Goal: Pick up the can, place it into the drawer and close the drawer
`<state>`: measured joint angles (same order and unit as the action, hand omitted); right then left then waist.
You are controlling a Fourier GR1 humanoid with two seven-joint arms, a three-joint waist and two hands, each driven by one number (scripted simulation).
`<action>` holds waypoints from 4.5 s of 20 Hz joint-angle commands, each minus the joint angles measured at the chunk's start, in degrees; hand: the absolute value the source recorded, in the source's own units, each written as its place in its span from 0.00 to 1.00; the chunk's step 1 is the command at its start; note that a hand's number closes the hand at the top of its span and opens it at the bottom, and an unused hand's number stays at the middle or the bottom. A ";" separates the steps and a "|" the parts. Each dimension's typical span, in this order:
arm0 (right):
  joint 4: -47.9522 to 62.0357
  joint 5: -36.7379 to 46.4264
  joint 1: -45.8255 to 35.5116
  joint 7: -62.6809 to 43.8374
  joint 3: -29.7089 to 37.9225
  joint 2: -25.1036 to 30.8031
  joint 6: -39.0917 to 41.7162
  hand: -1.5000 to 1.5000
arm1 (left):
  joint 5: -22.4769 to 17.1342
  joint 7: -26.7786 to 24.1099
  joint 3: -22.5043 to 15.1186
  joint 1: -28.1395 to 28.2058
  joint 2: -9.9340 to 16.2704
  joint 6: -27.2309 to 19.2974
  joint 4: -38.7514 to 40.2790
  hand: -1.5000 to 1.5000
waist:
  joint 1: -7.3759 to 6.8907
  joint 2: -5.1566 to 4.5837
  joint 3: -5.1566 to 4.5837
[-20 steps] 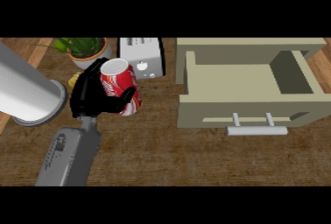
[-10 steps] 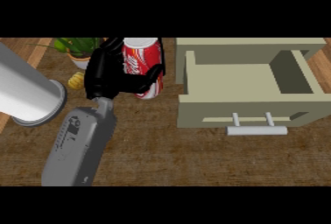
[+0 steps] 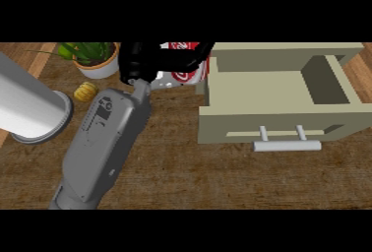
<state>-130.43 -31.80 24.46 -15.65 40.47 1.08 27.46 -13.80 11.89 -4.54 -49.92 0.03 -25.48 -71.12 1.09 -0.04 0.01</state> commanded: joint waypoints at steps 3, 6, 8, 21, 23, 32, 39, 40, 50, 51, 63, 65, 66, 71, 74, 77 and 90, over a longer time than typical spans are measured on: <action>4.63 3.02 -4.79 2.03 -0.65 0.57 0.16 0.00 | -2.79 -2.93 -4.97 -8.24 -0.03 -6.13 8.33 1.00 | 0.18 -0.17 0.02; 1.11 2.10 0.40 2.54 -1.95 -1.05 -0.15 0.00 | -4.42 -4.67 -2.32 -11.31 -0.03 -4.97 12.35 1.00 | 0.28 -0.09 0.01; -0.53 0.88 1.06 2.63 -0.79 -1.06 1.80 0.00 | -5.77 -2.73 -4.34 -14.96 -0.03 -7.19 14.66 1.00 | 0.65 -0.06 0.02; -4.63 -0.81 2.11 -0.38 -1.76 -1.05 -0.37 0.00 | -19.64 -13.90 -11.14 -25.12 -0.03 -10.13 31.83 1.00 | 2.54 -0.45 0.03; -1.67 -1.40 0.46 -0.31 0.71 -0.11 -0.28 0.00 | -18.35 -11.14 -11.25 -26.39 -0.03 -9.40 31.45 1.00 | 0.94 -0.17 0.02; -2.74 0.29 -2.31 -1.12 -3.26 -0.98 -1.39 0.00 | -30.33 -16.68 -21.53 -28.24 -0.03 -14.82 37.15 1.00 | 3.80 -0.81 0.09; -1.39 1.79 -2.93 -0.83 -3.49 -0.87 -0.53 0.00 | -33.38 -17.26 -25.21 -30.53 -0.03 -15.89 41.99 1.00 | 4.04 -0.91 0.12; -2.14 -0.05 -4.75 -3.88 -3.19 1.30 -3.06 0.00 | -33.28 -16.97 -25.81 -30.69 -0.03 -14.22 43.31 1.00 | 3.77 -0.99 0.08; -1.99 2.46 -6.26 -3.61 -3.85 0.23 -4.02 0.00 | -39.11 -19.79 -29.90 -29.04 -0.03 -19.28 43.95 0.00 | 4.50 -1.23 0.10; -2.79 2.73 -5.44 -3.63 -5.05 -0.85 -3.17 0.00 | -39.64 -19.00 -31.49 -29.21 -0.03 -21.14 42.99 0.00 | 4.75 -1.13 0.11; -5.64 11.03 -8.21 3.88 -0.89 3.48 0.28 0.00 | -43.52 -23.92 -30.66 -29.93 -0.03 -18.47 44.20 0.00 | 3.53 -1.25 0.07; -7.76 13.27 -8.01 4.75 -0.32 6.13 2.21 0.00 | -44.02 -26.32 -29.34 -29.79 -0.03 -18.86 44.07 0.00 | 3.21 -1.14 0.02; -4.98 12.32 -11.14 6.54 -0.27 7.70 2.29 0.00 | -45.34 -27.47 -29.68 -28.32 -0.03 -18.59 42.38 0.00 | 3.50 -1.27 0.06; -6.34 21.37 -13.11 10.58 -4.85 5.82 3.70 0.00 | -45.84 -30.58 -29.54 -29.15 -0.03 -17.97 44.35 0.00 | 2.79 -1.37 0.09; -10.64 28.46 -15.28 8.61 -9.25 6.04 2.43 0.00 | -45.48 -31.24 -29.61 -30.78 -0.03 -18.48 44.69 0.00 | 1.70 -1.22 0.01; -8.42 38.57 -19.32 10.34 -14.66 5.32 1.20 0.00 | -47.07 -29.67 -30.72 -31.06 -0.03 -21.58 41.82 0.00 | 1.00 -1.05 0.04; 10.92 73.39 -36.28 14.46 -34.97 5.14 -10.97 0.00 | -44.32 -25.27 -29.02 -31.45 0.52 -20.64 41.95 0.00 | -2.36 -0.17 -0.03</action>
<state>-125.46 33.57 -6.07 -2.00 9.82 5.82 20.33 -59.54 -14.04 -33.28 -82.37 0.37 -45.49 -28.48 -0.53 -0.45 0.00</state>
